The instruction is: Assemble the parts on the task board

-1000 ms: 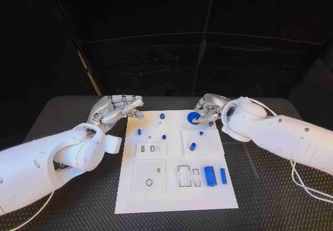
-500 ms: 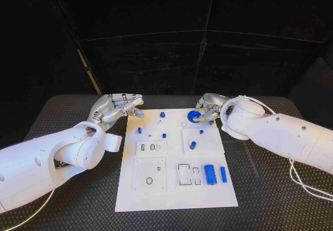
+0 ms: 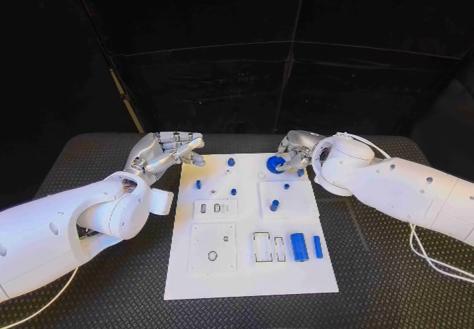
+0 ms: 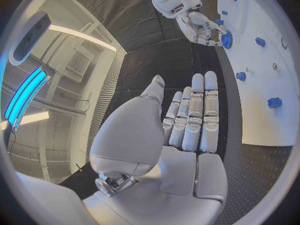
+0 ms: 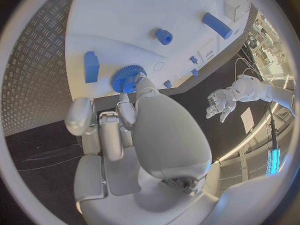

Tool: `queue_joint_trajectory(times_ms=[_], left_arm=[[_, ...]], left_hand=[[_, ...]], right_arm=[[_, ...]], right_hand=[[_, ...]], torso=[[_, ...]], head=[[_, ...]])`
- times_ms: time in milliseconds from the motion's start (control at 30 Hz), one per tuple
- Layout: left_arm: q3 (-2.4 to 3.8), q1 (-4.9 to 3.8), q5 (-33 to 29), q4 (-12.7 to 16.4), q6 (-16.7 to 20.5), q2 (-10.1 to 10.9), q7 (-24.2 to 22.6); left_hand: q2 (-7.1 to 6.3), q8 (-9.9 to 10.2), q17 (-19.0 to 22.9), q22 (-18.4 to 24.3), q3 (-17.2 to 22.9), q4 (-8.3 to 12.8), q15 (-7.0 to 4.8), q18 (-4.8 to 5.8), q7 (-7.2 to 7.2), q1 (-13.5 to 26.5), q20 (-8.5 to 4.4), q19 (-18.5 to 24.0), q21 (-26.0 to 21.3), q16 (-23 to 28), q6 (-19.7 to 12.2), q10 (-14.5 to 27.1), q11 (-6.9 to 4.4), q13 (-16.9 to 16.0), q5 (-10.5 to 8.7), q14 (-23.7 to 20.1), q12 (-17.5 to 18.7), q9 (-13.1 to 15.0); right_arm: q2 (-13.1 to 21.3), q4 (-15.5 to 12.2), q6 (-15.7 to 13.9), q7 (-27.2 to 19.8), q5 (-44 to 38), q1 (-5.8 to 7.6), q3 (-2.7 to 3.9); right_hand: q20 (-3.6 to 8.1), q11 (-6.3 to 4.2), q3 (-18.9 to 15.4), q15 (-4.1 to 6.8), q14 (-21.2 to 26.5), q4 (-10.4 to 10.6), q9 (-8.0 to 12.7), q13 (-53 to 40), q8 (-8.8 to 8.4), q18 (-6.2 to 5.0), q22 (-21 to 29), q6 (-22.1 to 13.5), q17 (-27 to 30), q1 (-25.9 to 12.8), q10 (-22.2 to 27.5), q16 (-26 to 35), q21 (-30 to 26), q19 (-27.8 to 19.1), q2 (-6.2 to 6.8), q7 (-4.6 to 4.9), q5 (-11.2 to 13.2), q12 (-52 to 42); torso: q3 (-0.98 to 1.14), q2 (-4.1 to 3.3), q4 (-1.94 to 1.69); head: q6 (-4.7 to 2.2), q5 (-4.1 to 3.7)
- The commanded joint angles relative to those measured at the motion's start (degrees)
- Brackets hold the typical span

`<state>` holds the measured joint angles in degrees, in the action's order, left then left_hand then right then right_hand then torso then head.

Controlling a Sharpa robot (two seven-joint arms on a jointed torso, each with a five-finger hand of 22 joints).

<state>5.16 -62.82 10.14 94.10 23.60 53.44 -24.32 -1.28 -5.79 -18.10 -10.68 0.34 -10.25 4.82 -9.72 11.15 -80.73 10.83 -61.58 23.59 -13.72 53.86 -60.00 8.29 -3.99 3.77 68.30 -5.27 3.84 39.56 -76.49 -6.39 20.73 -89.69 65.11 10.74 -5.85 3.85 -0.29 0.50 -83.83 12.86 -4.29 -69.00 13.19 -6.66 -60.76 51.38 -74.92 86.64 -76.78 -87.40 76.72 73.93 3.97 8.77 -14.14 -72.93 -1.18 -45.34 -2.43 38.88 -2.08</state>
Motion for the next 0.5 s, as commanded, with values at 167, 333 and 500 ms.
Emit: queue_joint_trajectory(times_ms=[167, 333, 500], left_arm=[[0.07, -0.08, 0.2, 0.1, -0.7, -0.1, -0.2], [0.07, -0.08, 0.2, 0.2, -0.7, 0.0, -0.2], [0.07, -0.08, 0.2, 0.2, -0.7, 0.0, -0.2]], left_hand=[[0.53, 0.2, -0.1, -0.1, 0.0, 0.2, -0.03, -0.69, 0.07, 0.1, -0.14, -0.2, 0.3, 0.4, 0.5, -0.2, 0.05, 0.0, -0.29, 0.1, 0.2, 0.0], [0.53, 0.2, -0.1, -0.1, 0.0, 0.2, -0.03, -0.69, 0.07, 0.1, -0.14, -0.2, 0.3, 0.4, 0.5, -0.2, 0.05, 0.0, -0.29, 0.1, 0.2, 0.0], [0.53, 0.2, -0.1, -0.1, 0.0, 0.2, -0.03, -0.69, 0.07, 0.1, -0.14, -0.2, 0.3, 0.4, 0.5, -0.2, 0.05, 0.0, -0.29, 0.1, 0.2, 0.0]], right_arm=[[-0.3, -1.0, -4.9, 0.0, -4.9, -0.25, -0.23], [-0.2, -2.5, -10.9, -0.6, -7.0, -0.28, -0.24], [0.0, -5.0, -13.5, -0.7, -8.0, -0.30, -0.24]], right_hand=[[0.65, -1.30, 2.6, 0.81, -5.0, -0.3, -0.8, -2.8, 2.51, 1.09, -0.8, 5.1, -9.6, 0.9, -2.0, -0.5, 0.7, 0.6, -1.69, -1.43, 0.0, -2.4], [1.15, -1.81, 3.9, 1.29, -5.2, -0.5, -0.9, -3.3, 2.72, 1.27, -1.8, 6.5, -10.2, 1.1, -2.3, -0.7, 1.2, 1.1, -1.65, -1.99, -0.5, -2.8], [1.29, -1.91, 4.2, 1.40, -5.2, -0.5, -0.9, -3.6, 2.63, 1.34, -2.1, 6.7, -10.3, 1.0, -2.5, -0.7, 1.4, 1.3, -1.51, -2.08, -0.6, -3.0]], torso=[[-0.02, 0.05, -0.02], [-0.03, 0.08, -0.07], [0.01, 0.06, -0.11]], head=[[0.03, -0.11], [-0.22, -0.22], [-0.35, -0.03]])
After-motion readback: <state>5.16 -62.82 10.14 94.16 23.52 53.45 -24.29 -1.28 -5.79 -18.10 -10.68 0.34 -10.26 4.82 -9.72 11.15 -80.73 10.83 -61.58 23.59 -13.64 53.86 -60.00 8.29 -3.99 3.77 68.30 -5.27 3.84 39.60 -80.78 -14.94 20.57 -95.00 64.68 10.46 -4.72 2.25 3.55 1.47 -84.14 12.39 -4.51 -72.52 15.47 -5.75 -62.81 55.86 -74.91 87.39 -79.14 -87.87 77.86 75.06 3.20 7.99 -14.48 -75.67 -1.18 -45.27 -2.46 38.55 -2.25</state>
